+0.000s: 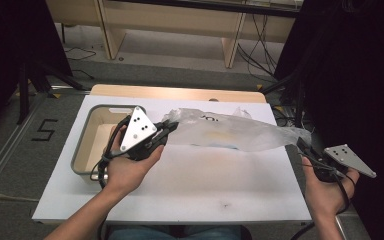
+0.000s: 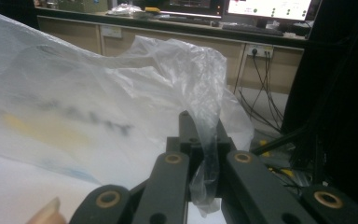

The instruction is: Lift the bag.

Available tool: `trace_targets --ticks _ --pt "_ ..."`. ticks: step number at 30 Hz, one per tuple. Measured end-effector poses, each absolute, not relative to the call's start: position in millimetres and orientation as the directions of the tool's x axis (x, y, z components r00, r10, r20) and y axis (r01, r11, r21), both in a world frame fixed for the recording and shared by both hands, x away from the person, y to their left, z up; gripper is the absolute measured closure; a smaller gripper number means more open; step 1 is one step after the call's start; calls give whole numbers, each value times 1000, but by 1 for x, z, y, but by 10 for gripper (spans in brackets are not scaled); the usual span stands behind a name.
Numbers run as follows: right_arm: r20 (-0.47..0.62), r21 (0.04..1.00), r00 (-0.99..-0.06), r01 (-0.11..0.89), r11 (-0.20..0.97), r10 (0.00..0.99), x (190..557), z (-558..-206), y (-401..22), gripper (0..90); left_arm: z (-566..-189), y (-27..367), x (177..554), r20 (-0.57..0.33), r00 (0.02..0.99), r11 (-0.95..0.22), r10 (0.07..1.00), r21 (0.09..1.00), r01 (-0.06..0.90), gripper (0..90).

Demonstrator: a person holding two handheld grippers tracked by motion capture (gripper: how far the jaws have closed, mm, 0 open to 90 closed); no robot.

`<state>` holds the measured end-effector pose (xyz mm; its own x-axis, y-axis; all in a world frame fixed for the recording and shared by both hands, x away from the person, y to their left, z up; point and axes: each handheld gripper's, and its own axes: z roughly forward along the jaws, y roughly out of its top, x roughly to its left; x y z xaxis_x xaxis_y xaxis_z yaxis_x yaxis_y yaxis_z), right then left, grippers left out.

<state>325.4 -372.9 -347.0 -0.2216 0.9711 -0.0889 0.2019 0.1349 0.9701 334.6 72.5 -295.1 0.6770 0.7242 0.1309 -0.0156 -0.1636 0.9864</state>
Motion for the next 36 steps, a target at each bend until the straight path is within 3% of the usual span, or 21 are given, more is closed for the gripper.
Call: trace_targets --ticks 21,36 --pt "-92 976 -211 176 131 973 323 -341 -374 896 -286 72 335 140 679 -119 721 990 -77 888" --pt "-83 976 -215 181 124 973 354 -345 -364 895 -295 76 381 125 621 -145 774 989 -19 886"
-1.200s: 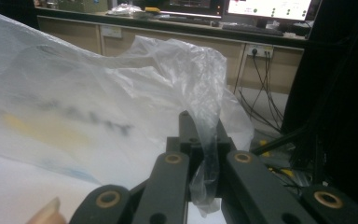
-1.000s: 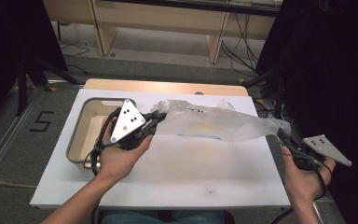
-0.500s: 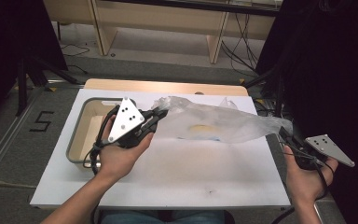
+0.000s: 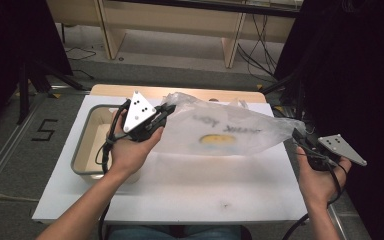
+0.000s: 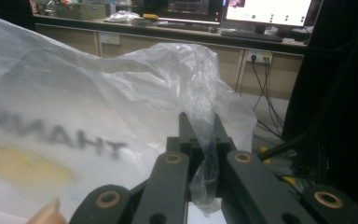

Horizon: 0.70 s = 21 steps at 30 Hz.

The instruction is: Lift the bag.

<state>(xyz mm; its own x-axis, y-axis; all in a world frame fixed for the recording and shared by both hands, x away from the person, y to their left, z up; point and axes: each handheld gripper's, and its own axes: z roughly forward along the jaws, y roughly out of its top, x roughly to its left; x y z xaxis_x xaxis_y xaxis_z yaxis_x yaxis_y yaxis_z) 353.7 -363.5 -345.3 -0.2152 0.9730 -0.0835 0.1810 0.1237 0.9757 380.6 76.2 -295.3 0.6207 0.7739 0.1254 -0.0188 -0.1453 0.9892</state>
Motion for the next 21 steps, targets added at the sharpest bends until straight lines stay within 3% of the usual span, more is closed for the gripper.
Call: trace_targets --ticks 21 --pt "-48 947 -177 304 101 983 423 -388 -343 895 -343 64 459 43 532 -186 845 958 217 883"
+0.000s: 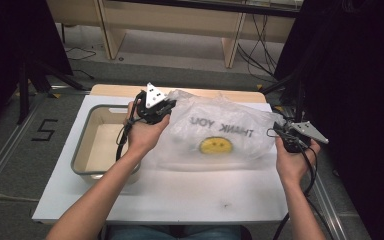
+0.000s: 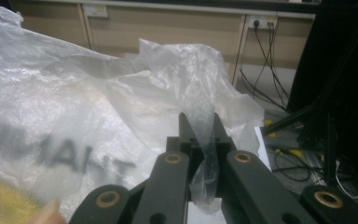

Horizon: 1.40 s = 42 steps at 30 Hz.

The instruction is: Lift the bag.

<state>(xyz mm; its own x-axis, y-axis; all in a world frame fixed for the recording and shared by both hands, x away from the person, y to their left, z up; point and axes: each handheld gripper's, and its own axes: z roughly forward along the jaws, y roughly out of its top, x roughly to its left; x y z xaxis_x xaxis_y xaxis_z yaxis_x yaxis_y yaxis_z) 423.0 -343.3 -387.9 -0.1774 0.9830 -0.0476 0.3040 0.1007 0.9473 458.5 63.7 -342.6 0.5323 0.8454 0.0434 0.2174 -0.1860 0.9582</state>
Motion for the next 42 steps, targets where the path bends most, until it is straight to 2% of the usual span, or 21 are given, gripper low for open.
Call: trace_targets --ticks 14,23,26,29,35,38,42 --pt "-44 927 -180 358 107 983 439 -403 -335 894 -368 67 482 32 499 -214 866 925 313 879" --pt "-44 922 -184 371 111 982 441 -404 -337 889 -373 67 484 22 501 -213 865 920 328 852" --pt "-40 922 -183 372 107 982 441 -403 -338 881 -373 67 485 10 494 -198 869 923 330 782" --pt "-39 923 -180 370 105 983 442 -403 -338 864 -372 67 484 -5 477 -175 879 927 331 651" --pt "-40 926 -172 363 101 984 443 -401 -338 803 -370 68 483 -44 436 -124 899 928 350 460" --pt "-42 929 -163 356 99 986 444 -400 -338 720 -369 70 483 -48 420 -114 906 929 352 421" --pt "-46 946 -141 311 88 989 445 -396 -338 538 -369 71 483 -51 418 -111 907 929 353 402"
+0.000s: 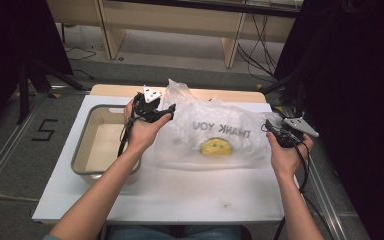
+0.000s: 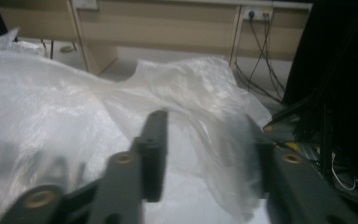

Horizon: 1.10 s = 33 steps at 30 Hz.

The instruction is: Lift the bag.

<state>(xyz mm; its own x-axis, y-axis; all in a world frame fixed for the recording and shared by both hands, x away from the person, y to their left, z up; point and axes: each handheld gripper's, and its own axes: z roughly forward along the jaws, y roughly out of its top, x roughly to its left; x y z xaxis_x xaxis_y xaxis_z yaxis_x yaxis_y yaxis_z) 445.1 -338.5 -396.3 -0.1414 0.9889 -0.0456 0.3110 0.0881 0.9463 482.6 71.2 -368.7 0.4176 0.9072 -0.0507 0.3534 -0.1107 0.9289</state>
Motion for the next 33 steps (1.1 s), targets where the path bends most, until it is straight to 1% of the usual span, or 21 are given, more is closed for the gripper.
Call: trace_targets --ticks 1,4,6,8,13,24,30,33 --pt "-46 950 -131 302 84 990 445 -395 -339 477 -368 71 482 -49 421 -113 906 929 353 400" --pt "-57 958 -105 275 84 993 444 -393 -339 381 -368 70 481 -49 424 -112 905 931 347 396" --pt "-60 958 -98 273 85 993 444 -393 -340 344 -367 69 480 -42 424 -118 905 931 344 394" --pt "-63 958 -99 275 88 993 444 -393 -340 325 -367 69 479 -40 425 -120 904 932 342 393" --pt "-64 958 -110 272 92 992 444 -393 -340 305 -367 69 479 -37 428 -124 903 931 342 386" --pt "-69 954 -156 279 111 985 438 -392 -338 299 -366 72 470 -47 443 -133 895 921 366 359" --pt "-66 948 -207 292 126 976 431 -391 -339 306 -368 78 460 -58 465 -144 884 910 388 346" --pt "-59 951 -226 283 124 972 427 -392 -339 316 -368 81 454 -56 474 -152 879 909 388 342"
